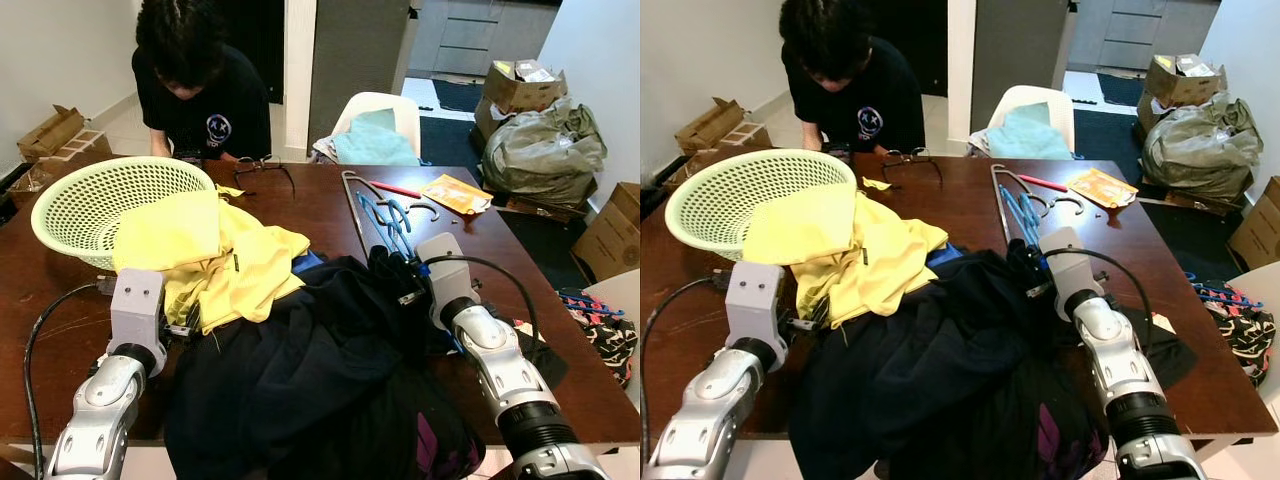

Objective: Hang hanger

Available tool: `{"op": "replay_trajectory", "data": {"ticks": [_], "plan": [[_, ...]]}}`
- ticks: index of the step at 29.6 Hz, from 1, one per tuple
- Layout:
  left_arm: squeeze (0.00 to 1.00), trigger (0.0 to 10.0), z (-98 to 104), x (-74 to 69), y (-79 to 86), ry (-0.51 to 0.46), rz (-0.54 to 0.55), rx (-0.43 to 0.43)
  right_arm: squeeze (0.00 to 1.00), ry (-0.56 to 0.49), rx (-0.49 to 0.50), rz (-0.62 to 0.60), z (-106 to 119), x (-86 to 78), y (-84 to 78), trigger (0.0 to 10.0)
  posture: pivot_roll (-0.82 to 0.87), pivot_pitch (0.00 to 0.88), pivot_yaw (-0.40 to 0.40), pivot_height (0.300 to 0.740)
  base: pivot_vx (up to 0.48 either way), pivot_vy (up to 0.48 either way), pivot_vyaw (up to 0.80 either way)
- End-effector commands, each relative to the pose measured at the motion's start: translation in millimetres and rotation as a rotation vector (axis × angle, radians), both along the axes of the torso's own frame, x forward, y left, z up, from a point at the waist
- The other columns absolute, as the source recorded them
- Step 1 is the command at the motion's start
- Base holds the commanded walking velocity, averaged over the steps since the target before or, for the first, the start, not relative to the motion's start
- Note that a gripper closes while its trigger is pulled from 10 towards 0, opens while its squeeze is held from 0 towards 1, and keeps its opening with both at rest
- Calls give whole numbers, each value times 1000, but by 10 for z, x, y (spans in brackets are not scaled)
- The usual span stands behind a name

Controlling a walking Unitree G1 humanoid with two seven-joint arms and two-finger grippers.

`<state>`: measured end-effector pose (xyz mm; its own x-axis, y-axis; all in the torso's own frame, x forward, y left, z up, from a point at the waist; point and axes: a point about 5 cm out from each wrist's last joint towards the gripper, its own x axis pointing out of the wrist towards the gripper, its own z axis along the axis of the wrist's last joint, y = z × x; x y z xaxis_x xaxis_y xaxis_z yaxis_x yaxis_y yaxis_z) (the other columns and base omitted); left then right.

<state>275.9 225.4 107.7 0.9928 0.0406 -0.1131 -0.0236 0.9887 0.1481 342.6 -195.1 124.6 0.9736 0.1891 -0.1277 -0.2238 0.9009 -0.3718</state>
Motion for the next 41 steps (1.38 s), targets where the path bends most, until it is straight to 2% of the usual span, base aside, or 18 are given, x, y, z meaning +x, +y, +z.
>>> {"op": "replay_trajectory", "data": {"ticks": [1,10,18,21,25,35,41], "plan": [[0,10000,-74,-32,34,28,16,4,0,16,-15,-14,-25,-22,-45,10000,35,0,-44,740,0,0,0],[0,10000,-55,-46,212,17,108,43,0,15,-14,-21,-14,-14,-42,10000,32,0,-42,740,0,0,0],[0,10000,-98,-72,242,37,133,54,0,13,-15,-31,-4,-21,-74,10000,23,0,-39,740,0,0,0],[0,10000,-120,-93,296,38,186,70,0,14,-19,-28,-4,-25,-75,10000,19,0,-38,740,0,0,0],[0,10000,-117,-98,320,35,204,65,0,14,-19,-27,-2,-27,-76,10000,19,0,-39,740,0,0,0],[0,10000,-104,-68,279,16,166,45,0,15,-22,-22,-2,-25,-66,10000,20,0,-43,740,0,0,0],[0,10000,-81,-11,163,7,69,18,0,12,-22,-15,13,-15,-39,10000,23,0,-47,740,0,0,0]]}}
